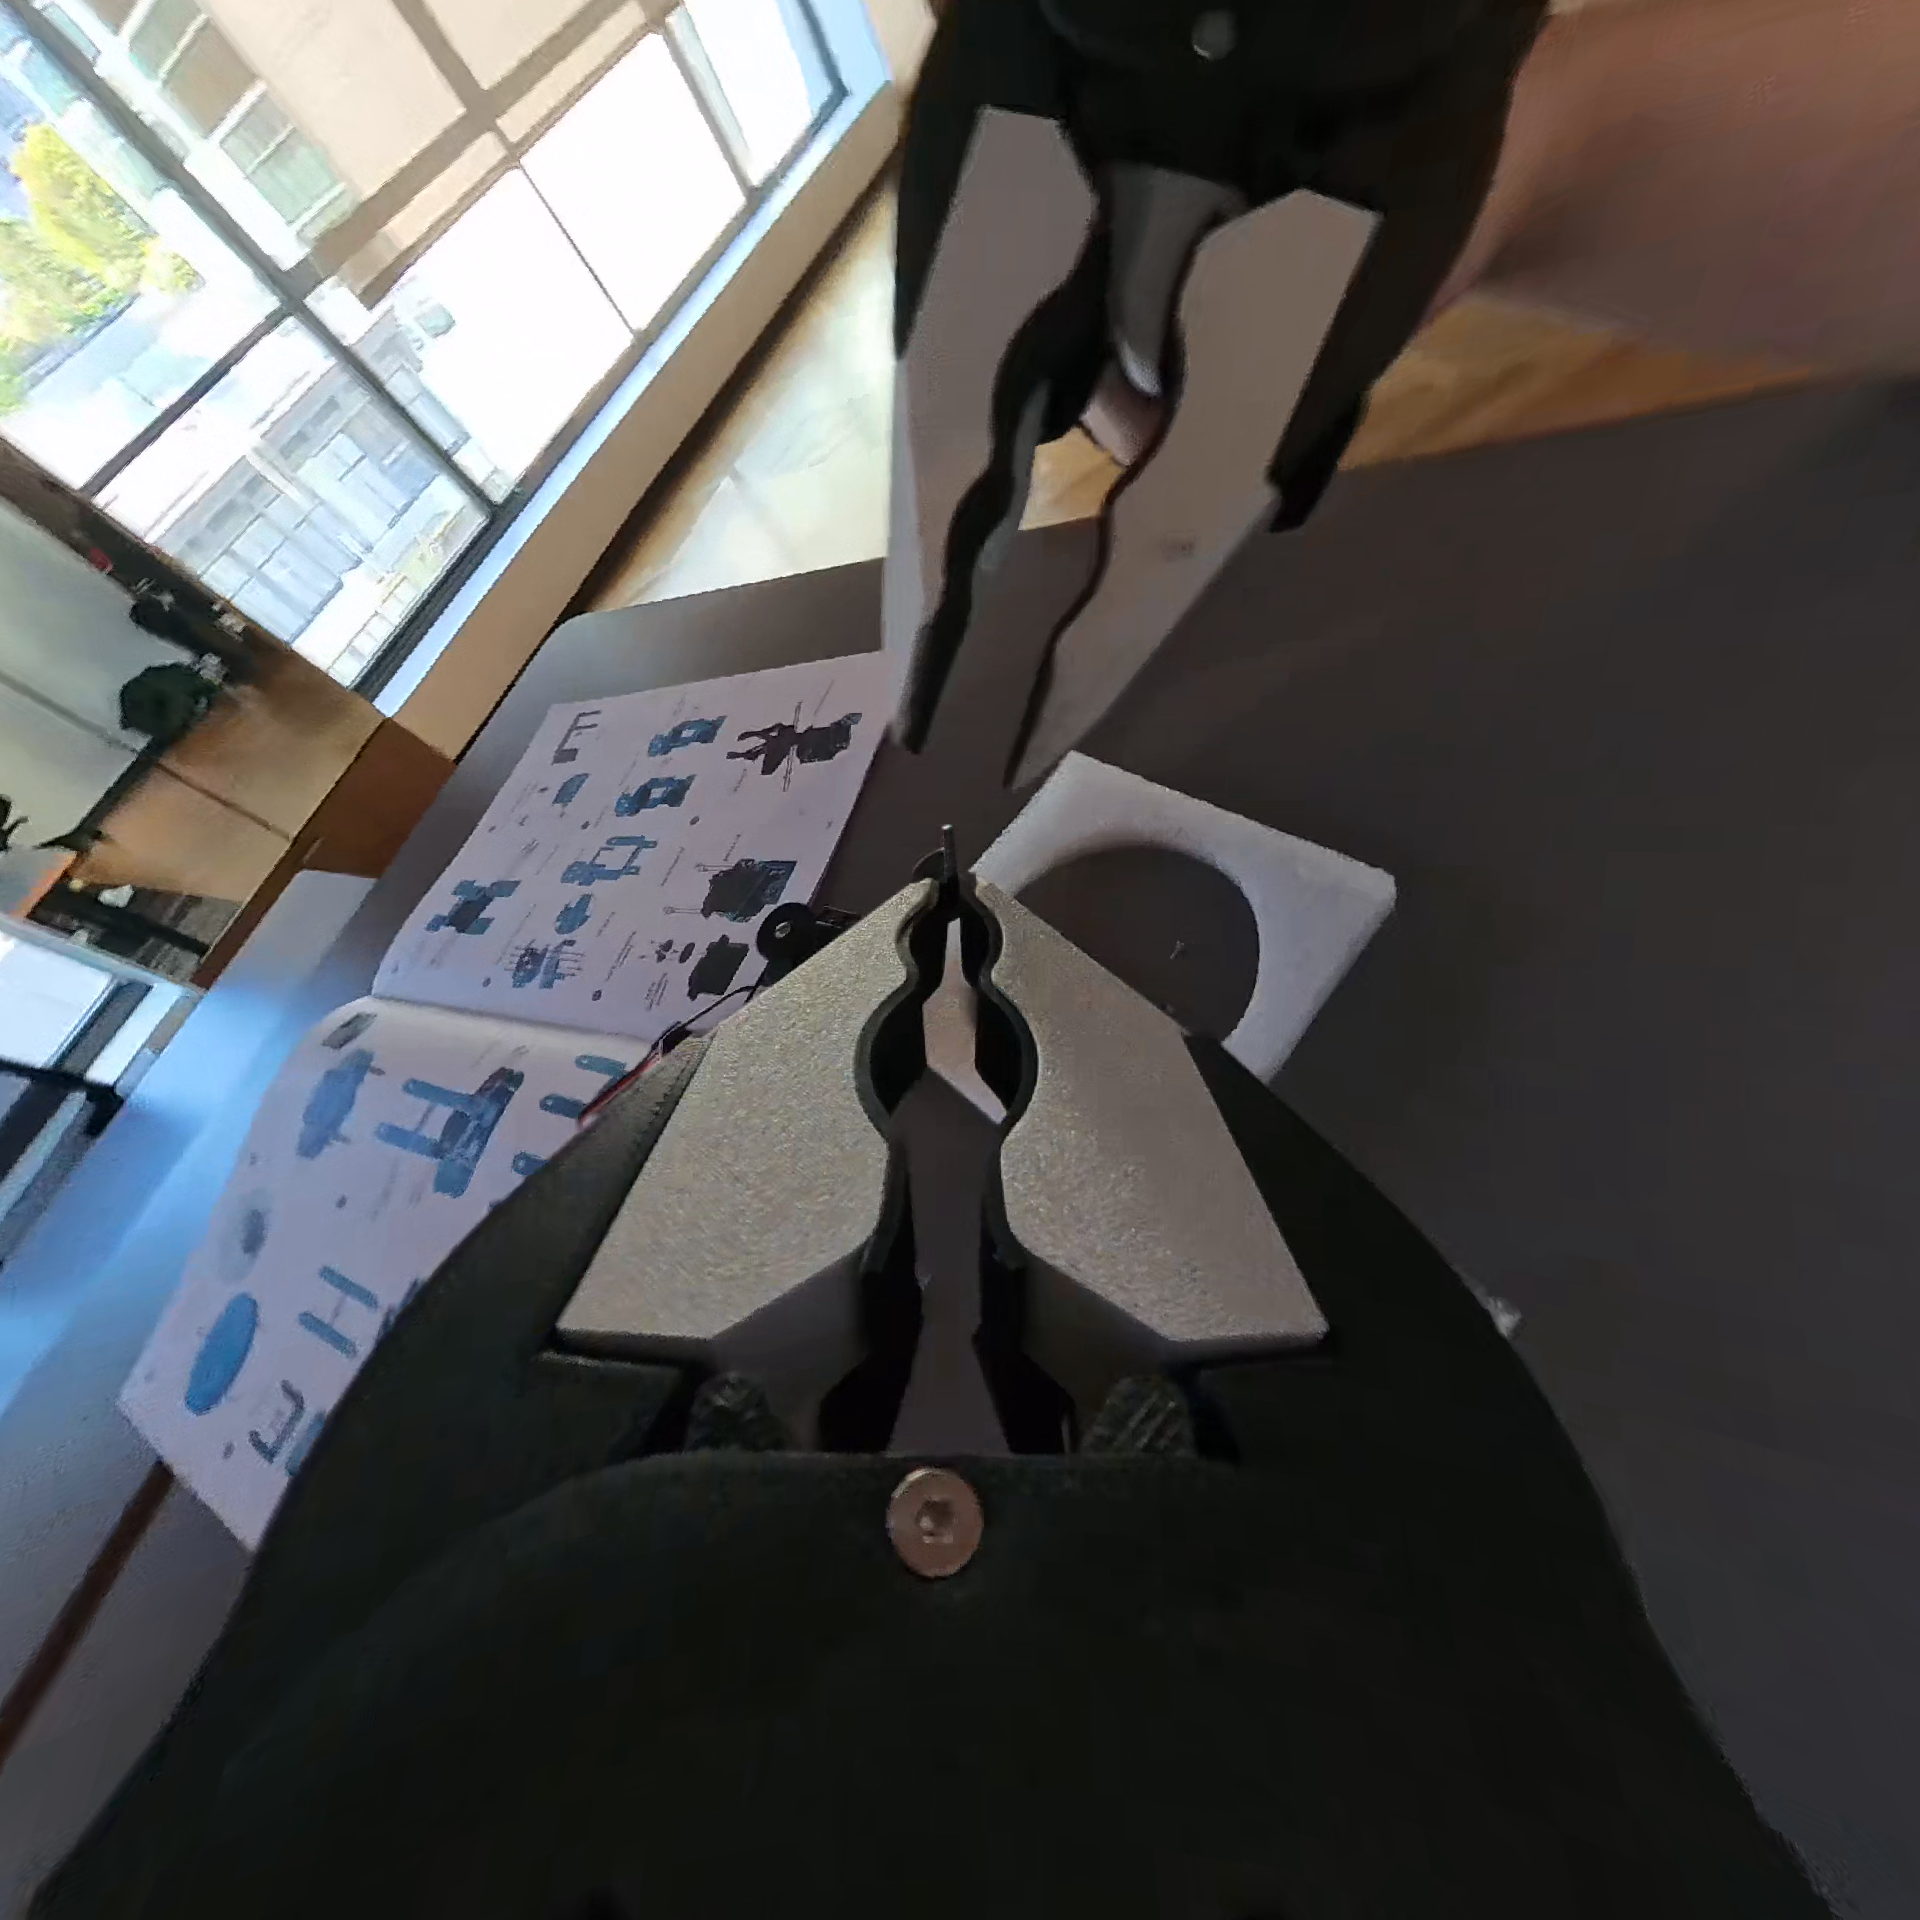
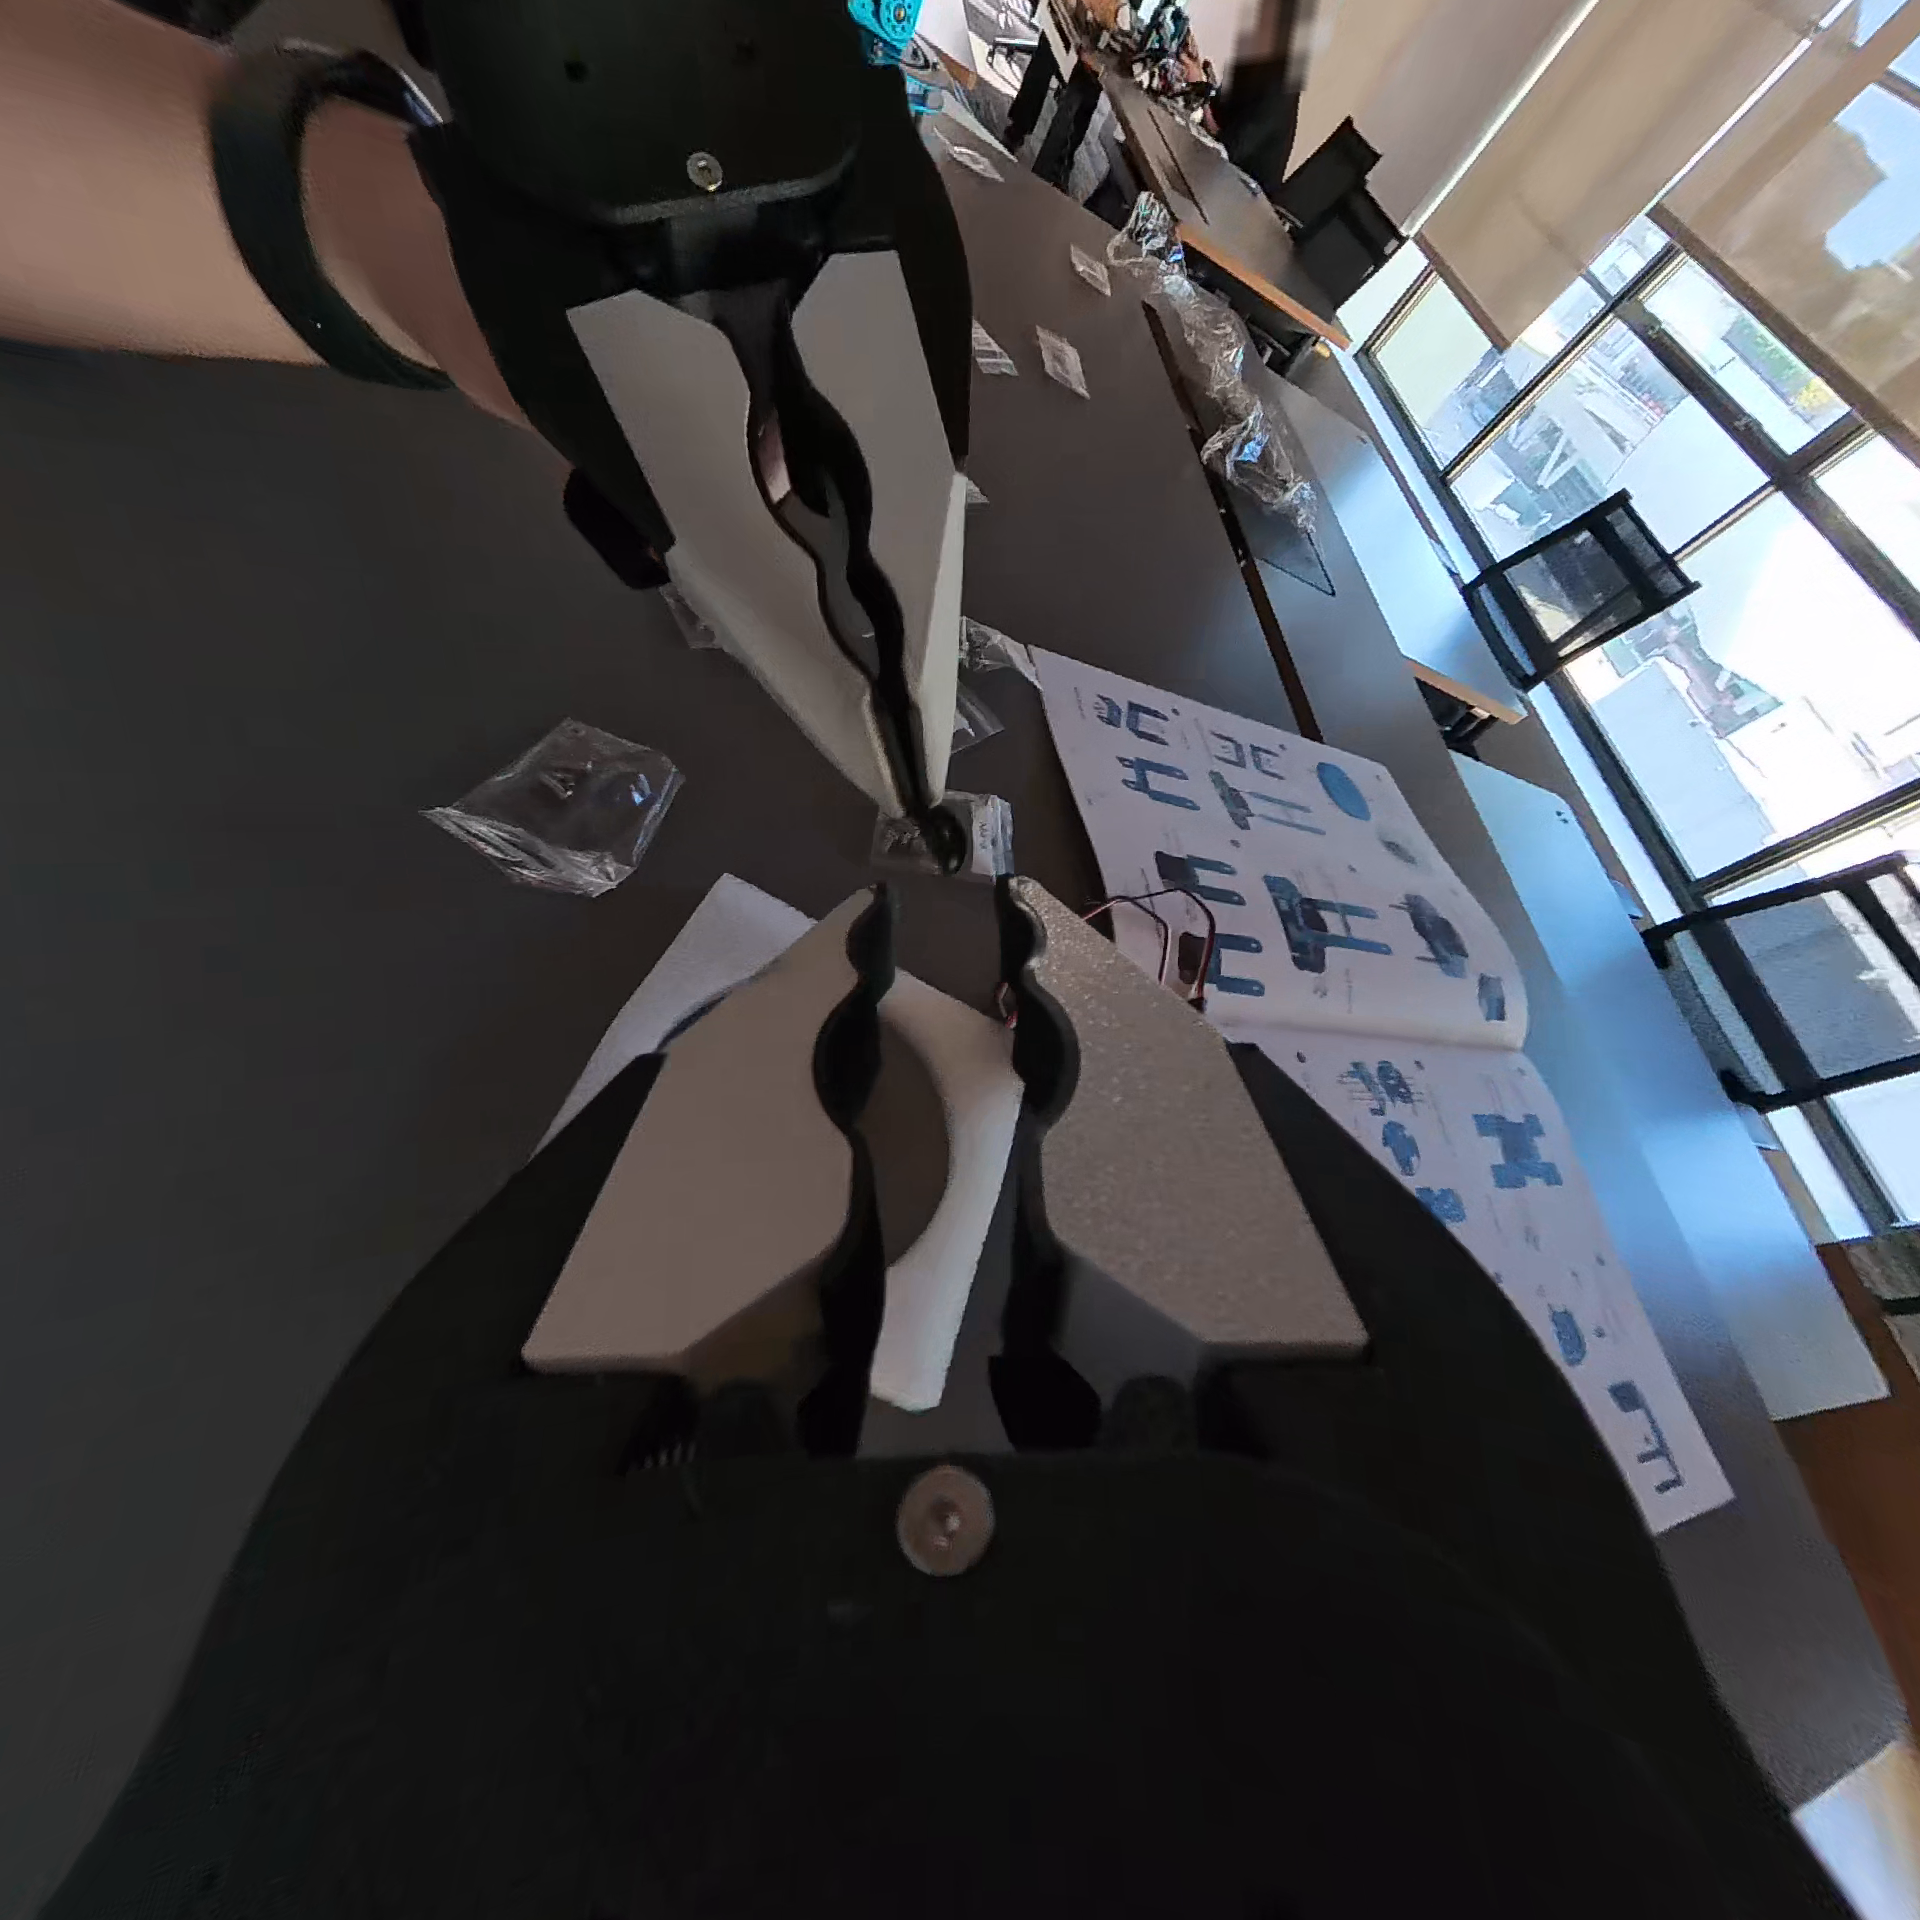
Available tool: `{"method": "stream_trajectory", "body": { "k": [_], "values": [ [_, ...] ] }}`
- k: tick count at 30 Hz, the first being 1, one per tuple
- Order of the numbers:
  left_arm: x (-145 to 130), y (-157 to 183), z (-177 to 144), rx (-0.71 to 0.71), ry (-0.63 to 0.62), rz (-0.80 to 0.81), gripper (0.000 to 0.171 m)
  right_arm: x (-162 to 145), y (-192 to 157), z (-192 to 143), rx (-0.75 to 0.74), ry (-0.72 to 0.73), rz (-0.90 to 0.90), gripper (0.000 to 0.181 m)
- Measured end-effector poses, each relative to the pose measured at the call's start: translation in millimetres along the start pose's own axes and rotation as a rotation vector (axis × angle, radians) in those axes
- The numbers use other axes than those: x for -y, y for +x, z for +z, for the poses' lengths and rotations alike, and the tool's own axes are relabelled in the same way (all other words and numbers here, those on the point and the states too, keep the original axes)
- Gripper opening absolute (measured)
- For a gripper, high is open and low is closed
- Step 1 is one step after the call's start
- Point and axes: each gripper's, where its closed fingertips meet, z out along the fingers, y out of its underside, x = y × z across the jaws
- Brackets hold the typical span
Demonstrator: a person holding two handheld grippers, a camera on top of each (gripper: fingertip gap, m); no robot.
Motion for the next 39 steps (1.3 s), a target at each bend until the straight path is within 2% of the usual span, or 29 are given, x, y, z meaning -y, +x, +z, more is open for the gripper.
{"method": "stream_trajectory", "body": {
  "k": [8,12,13,14,17,24,29,32,39],
  "values": [
    [-6.7,11.8,9.3,-0.154,-0.044,0.092,0.000,-9.8,-14.6,14.5,0.073,-0.068,-0.074,0.000],
    [-11.0,15.7,14.9,-0.221,-0.050,0.098,0.000,-16.7,-15.9,15.2,0.060,-0.080,-0.064,0.001],
    [-10.9,15.2,16.4,-0.235,-0.045,0.097,0.000,-19.6,-14.5,15.3,0.044,-0.085,-0.072,0.007],
    [-9.9,14.7,17.7,-0.252,-0.036,0.090,0.000,-22.8,-13.2,15.6,0.031,-0.089,-0.072,0.012],
    [-8.1,13.7,22.6,-0.307,-0.006,0.057,0.000,-28.5,-12.1,14.9,0.019,-0.071,-0.039,0.002],
    [-16.3,2.7,37.1,-0.385,0.021,0.004,0.000,-42.1,1.4,18.6,-0.032,-0.034,0.034,0.003],
    [-21.4,-1.0,44.2,-0.471,0.048,-0.067,0.000,-49.0,3.9,20.6,-0.011,0.021,0.097,0.001],
    [-21.3,-11.7,49.3,-0.460,0.077,-0.138,0.001,-51.9,15.4,22.4,-0.052,0.061,0.173,0.001],
    [-26.1,-13.5,48.0,-0.480,0.086,-0.190,0.001,-52.8,14.0,26.1,-0.025,0.093,0.231,0.001]
  ]
}}
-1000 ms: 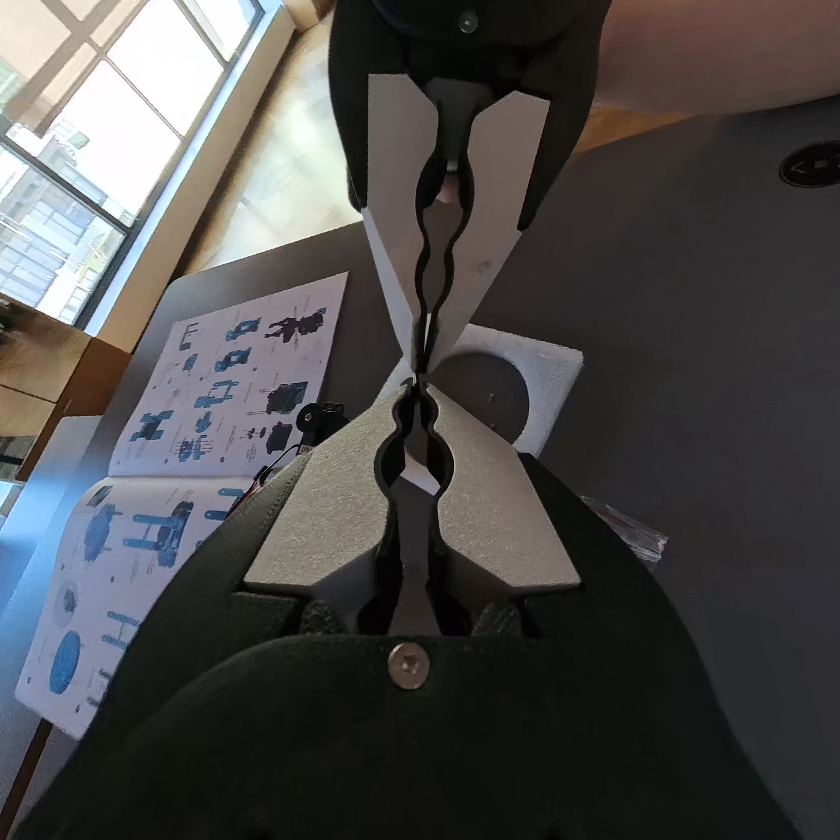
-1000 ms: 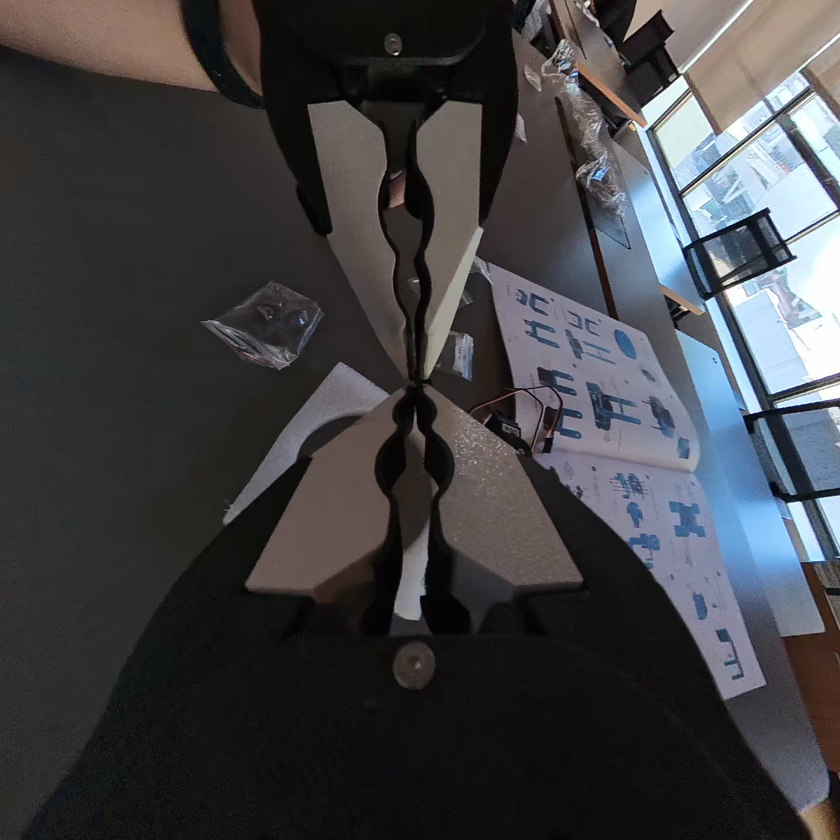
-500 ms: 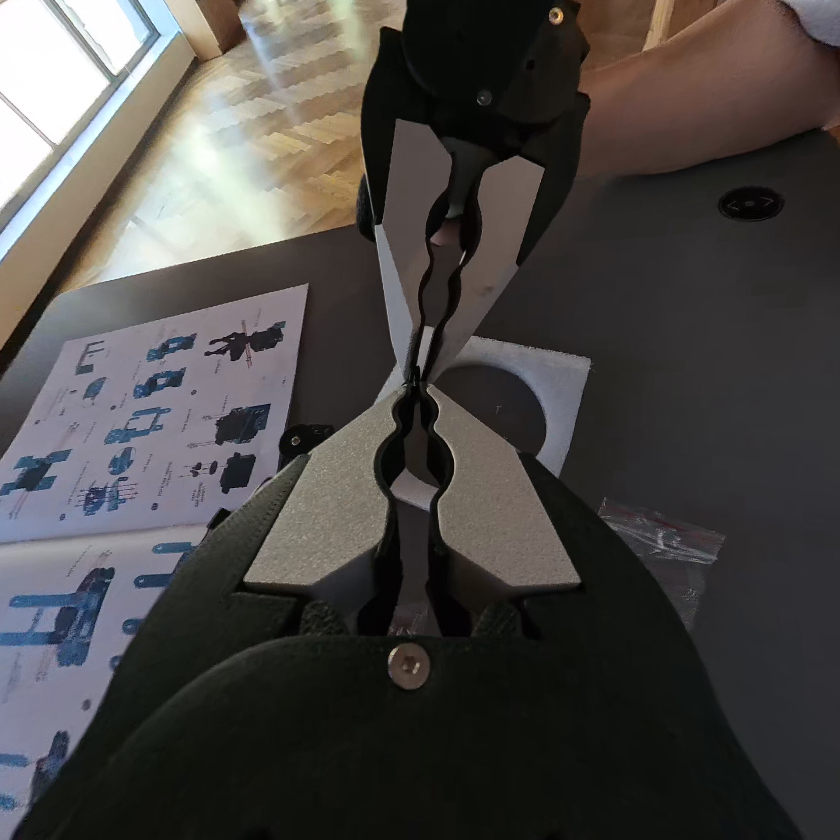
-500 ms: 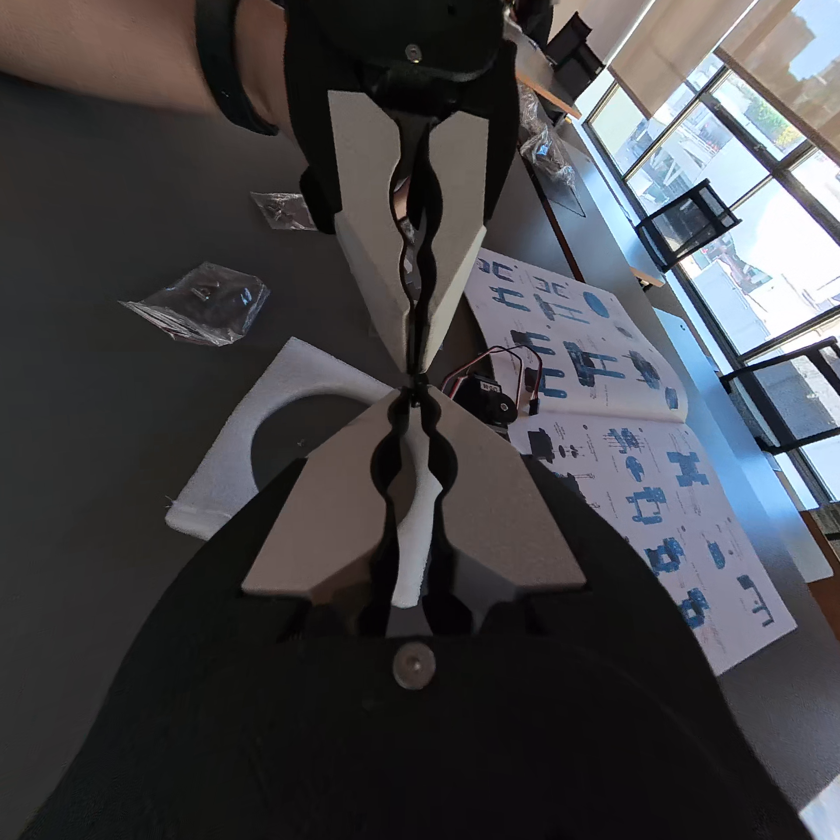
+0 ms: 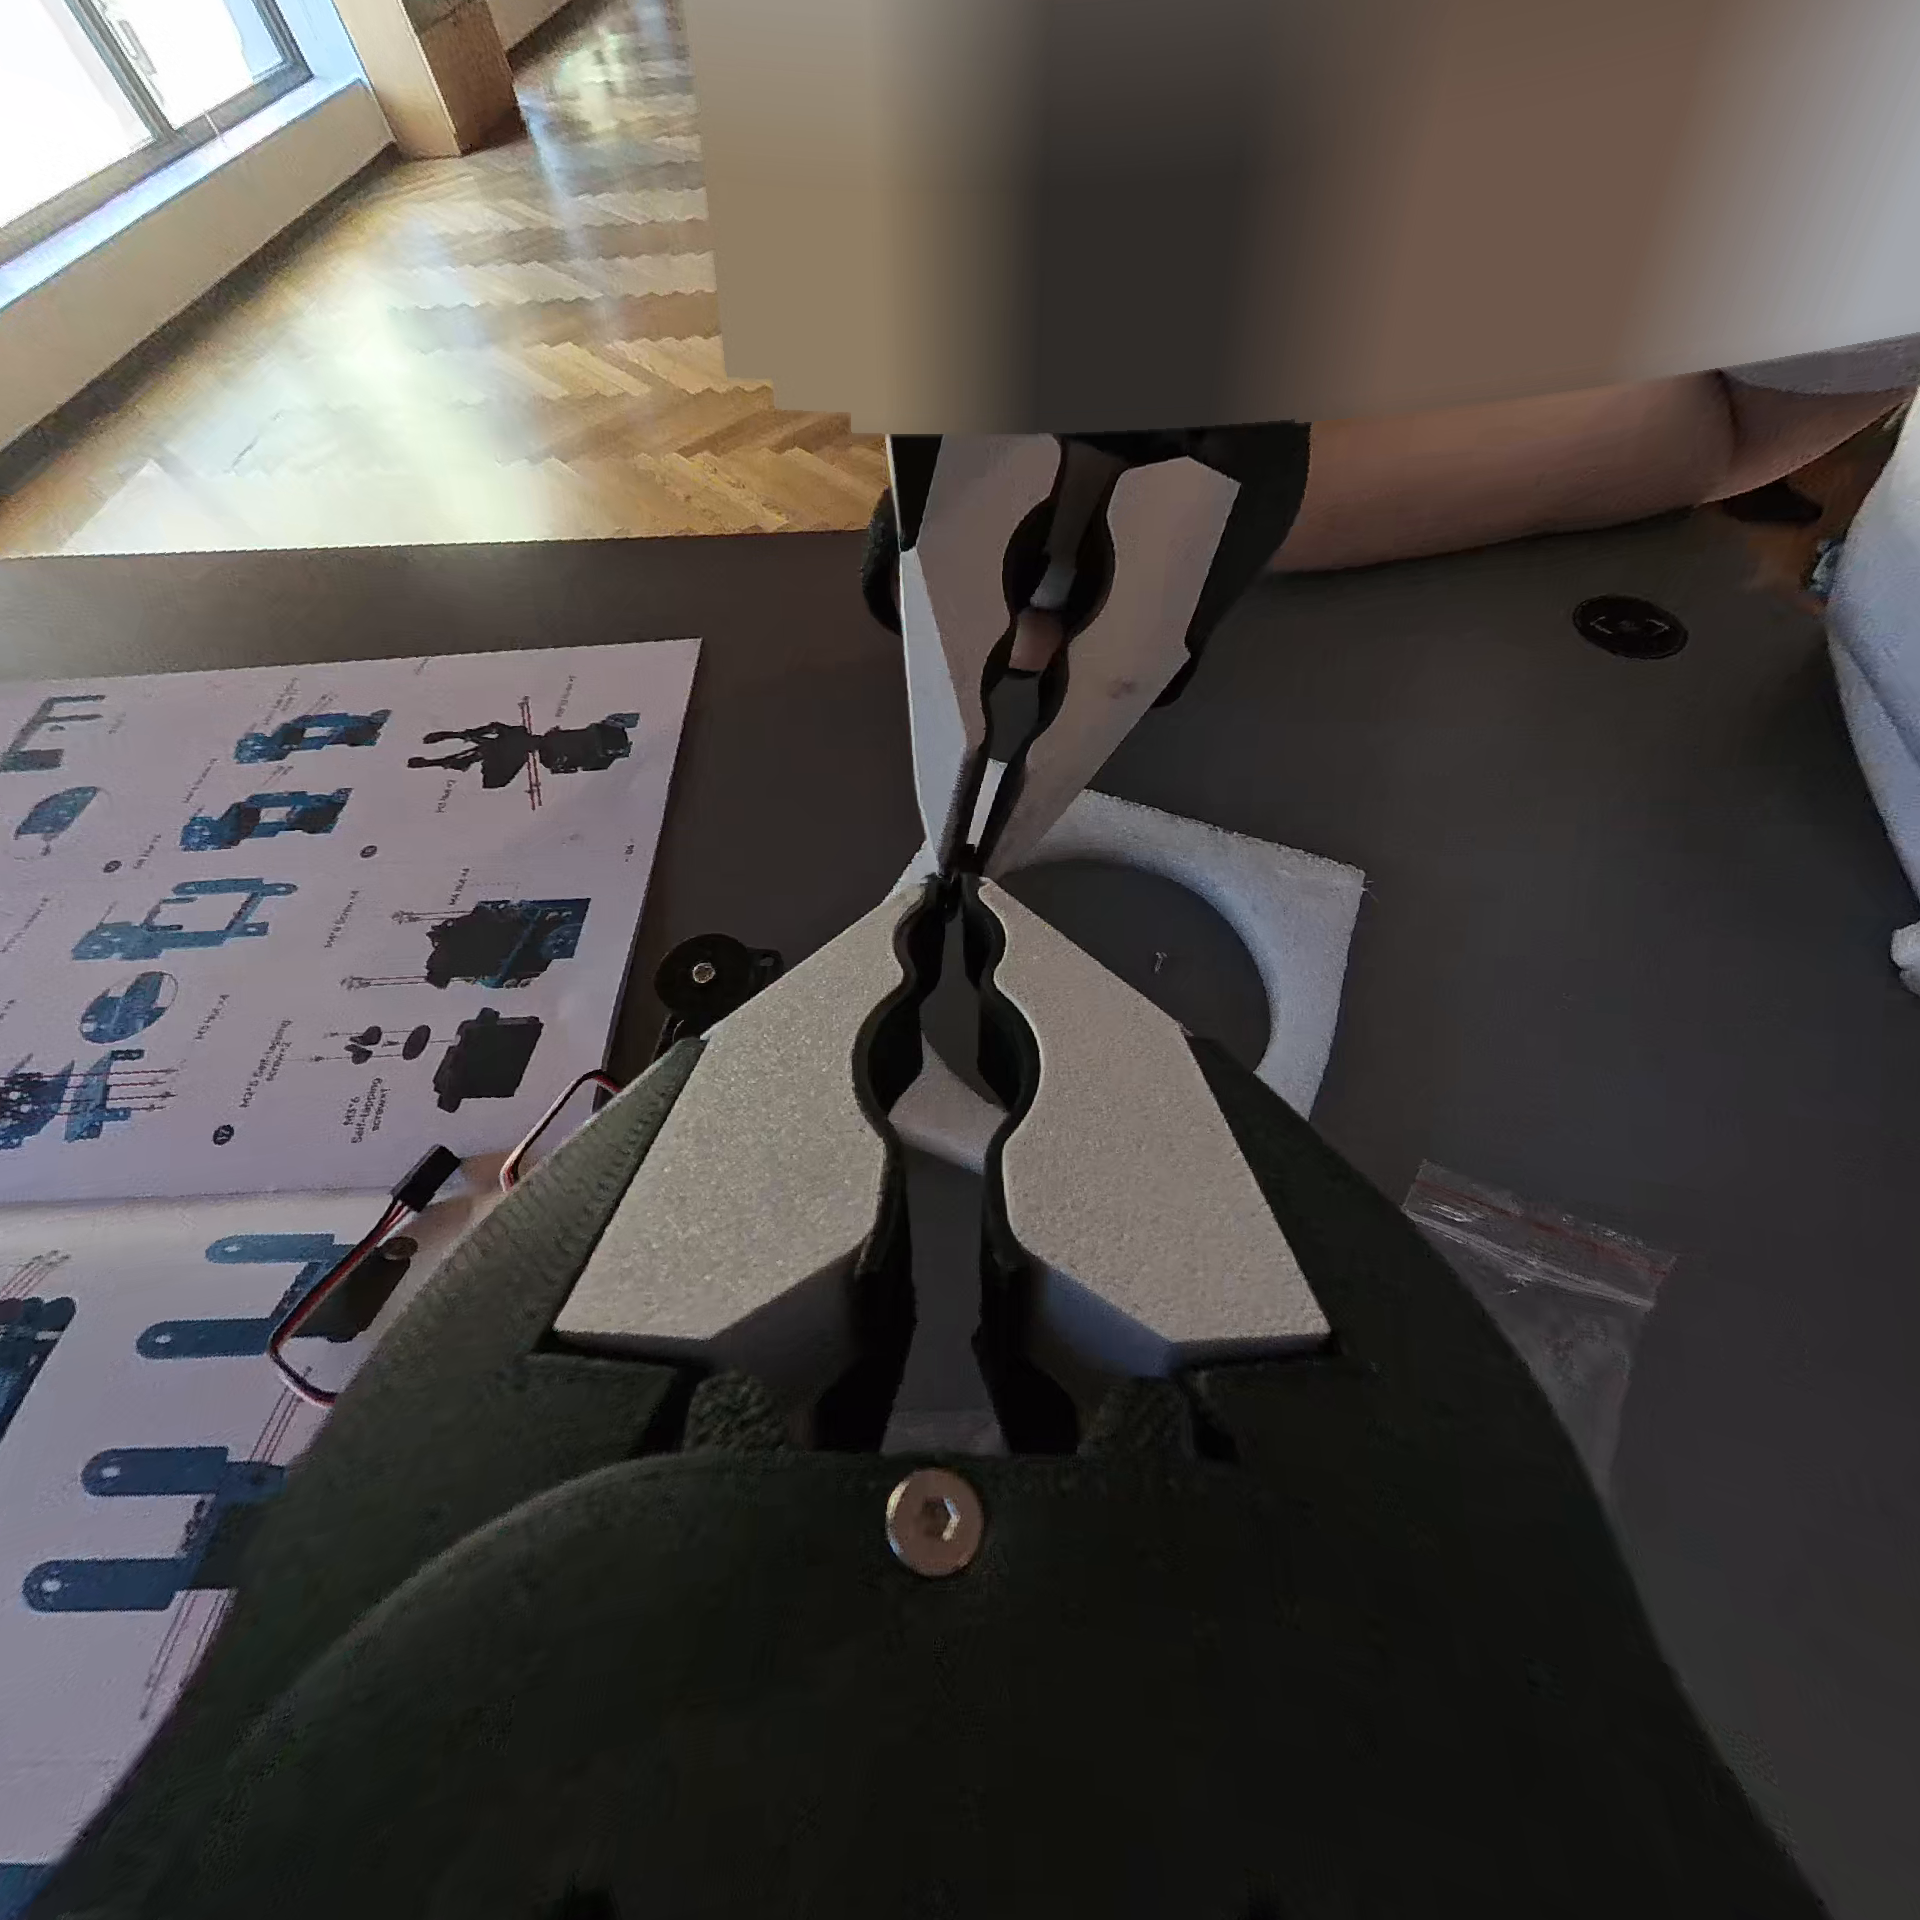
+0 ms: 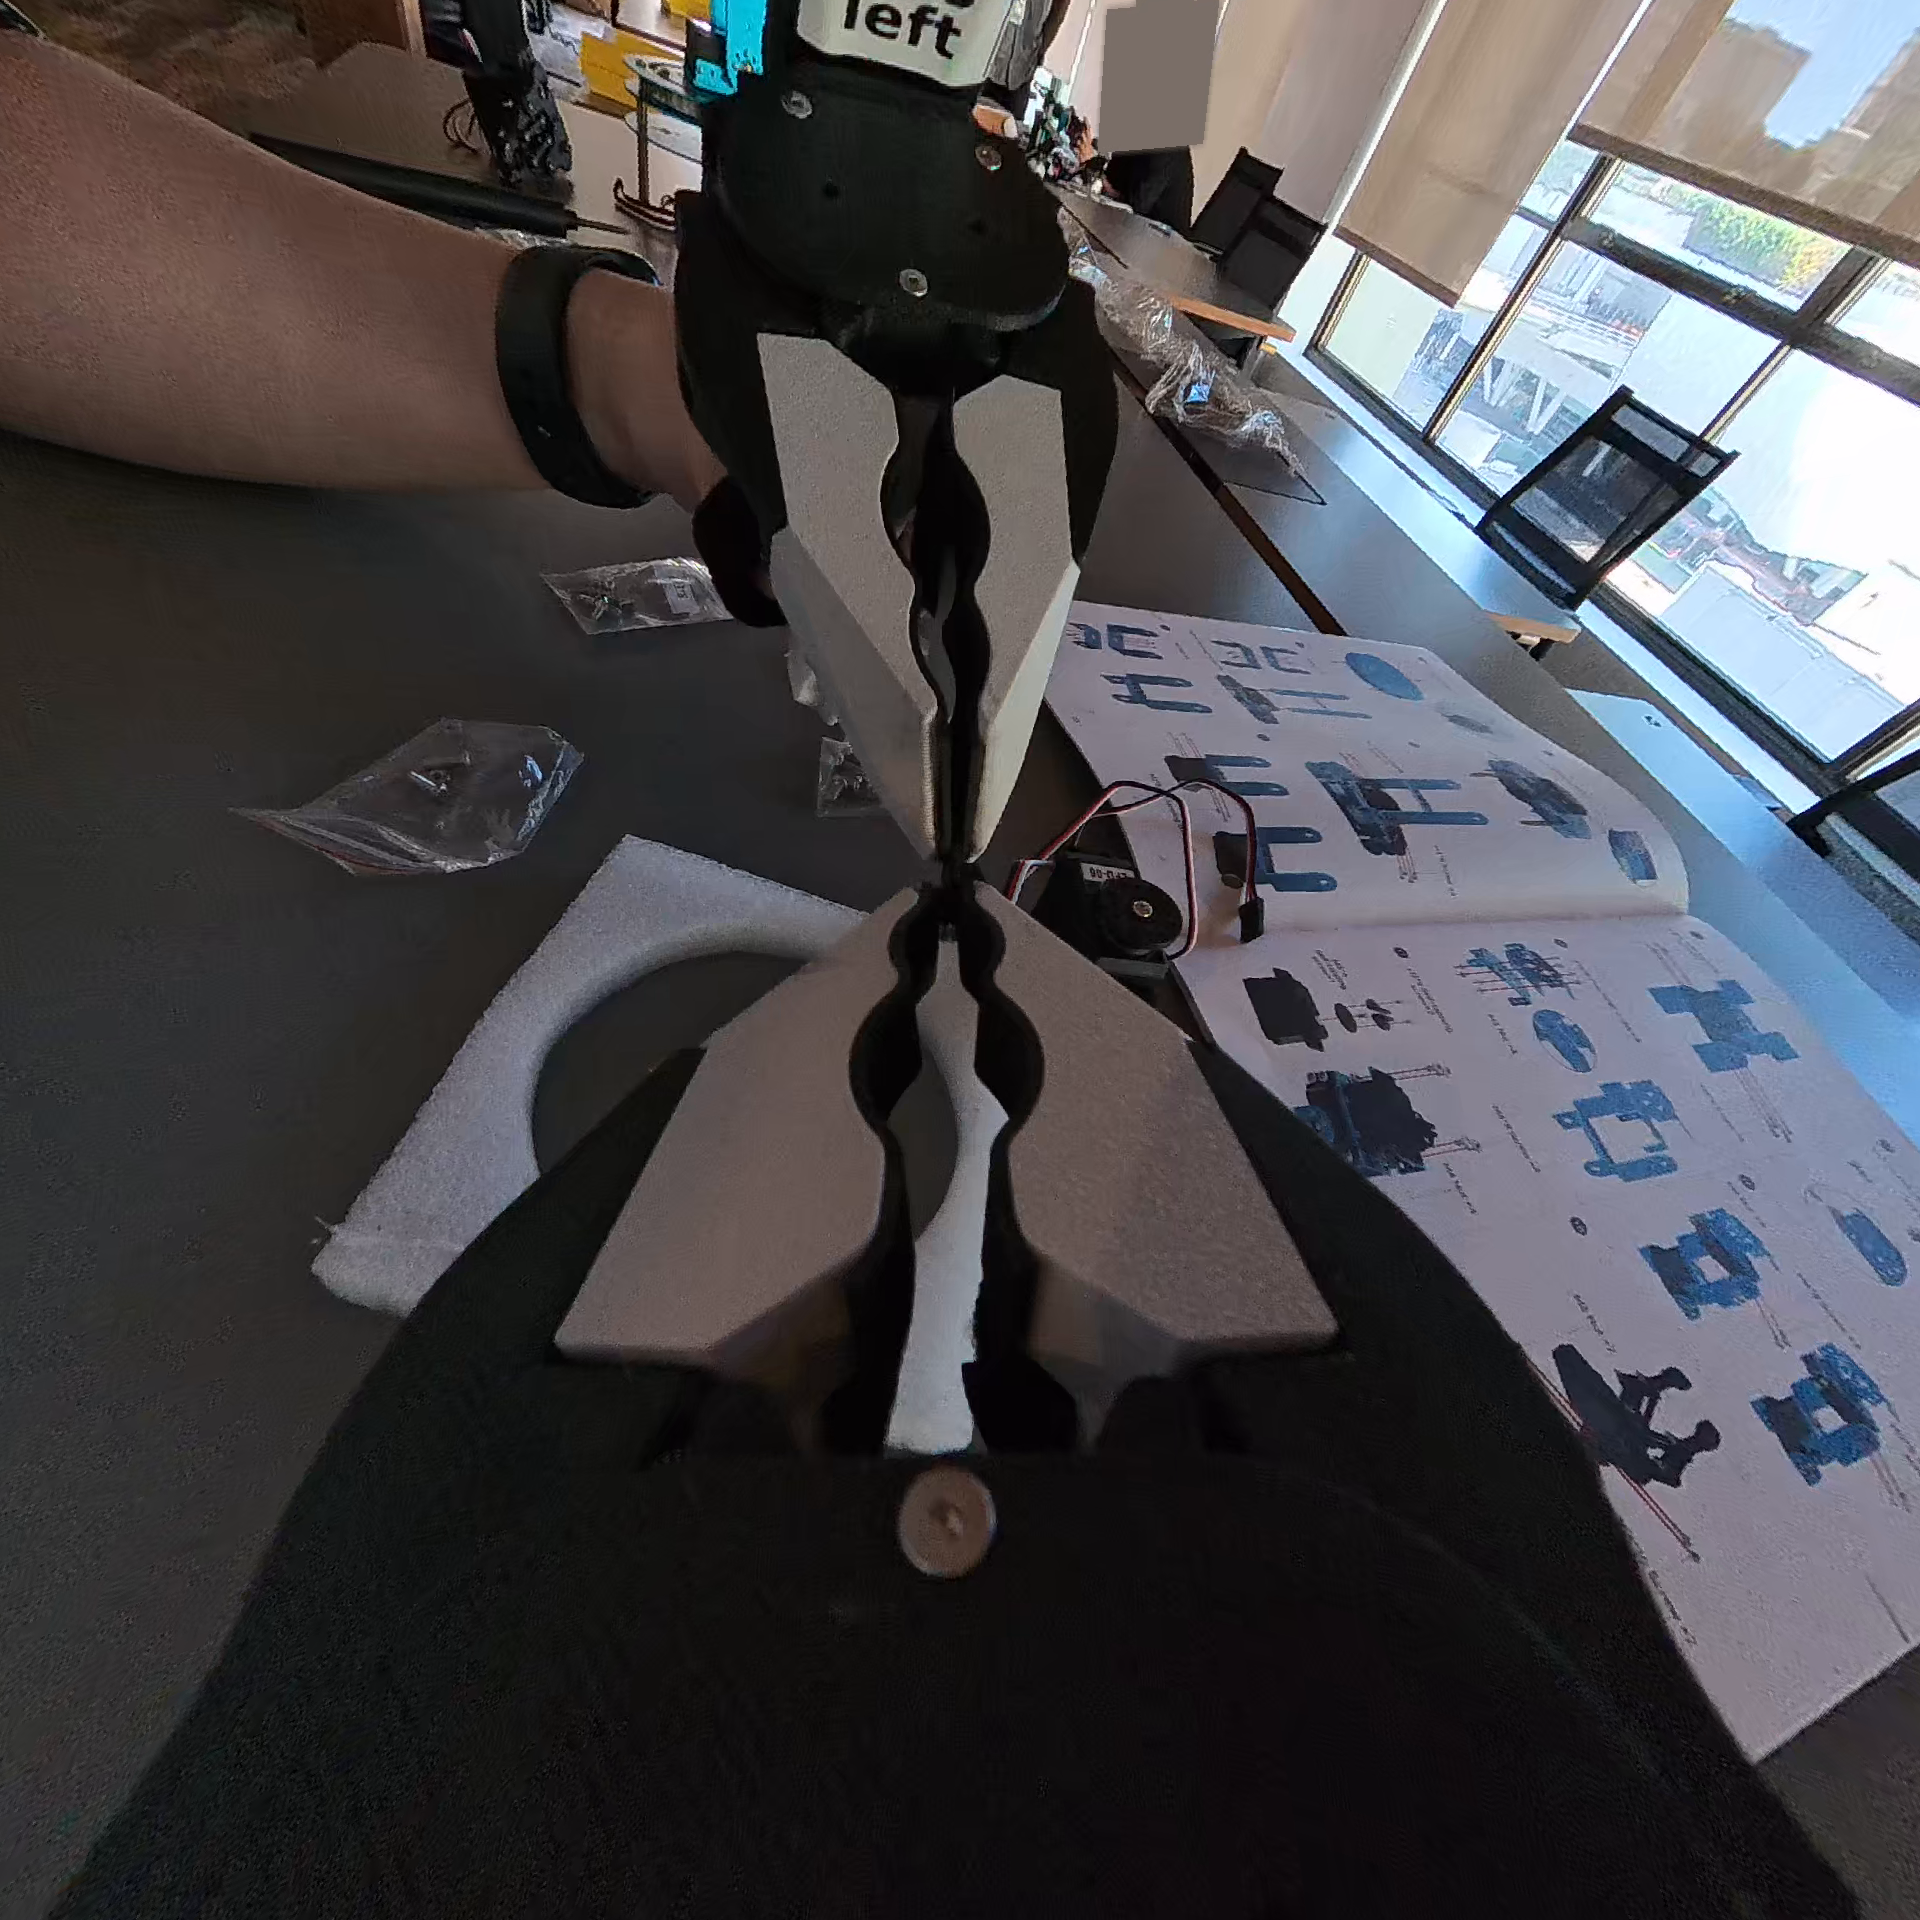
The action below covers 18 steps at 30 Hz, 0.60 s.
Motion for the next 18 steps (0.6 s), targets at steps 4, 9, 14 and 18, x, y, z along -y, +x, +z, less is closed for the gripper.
{"method": "stream_trajectory", "body": {
  "k": [4,9,14,18],
  "values": [
    [-0.6,-3.1,-0.4,0.007,0.004,-0.030,0.001,-0.9,2.8,0.9,-0.019,-0.001,0.010,0.000],
    [-1.6,-4.2,-1.0,0.007,0.009,-0.044,0.001,-1.6,3.2,1.7,-0.034,-0.004,0.008,0.000],
    [-2.4,-1.7,-3.4,-0.023,0.011,-0.059,0.000,-0.4,0.8,2.7,-0.021,0.002,0.016,0.001],
    [0.2,6.0,-8.3,-0.081,0.019,-0.058,0.000,5.7,-7.0,2.0,0.043,0.042,0.028,0.003]
  ]
}}
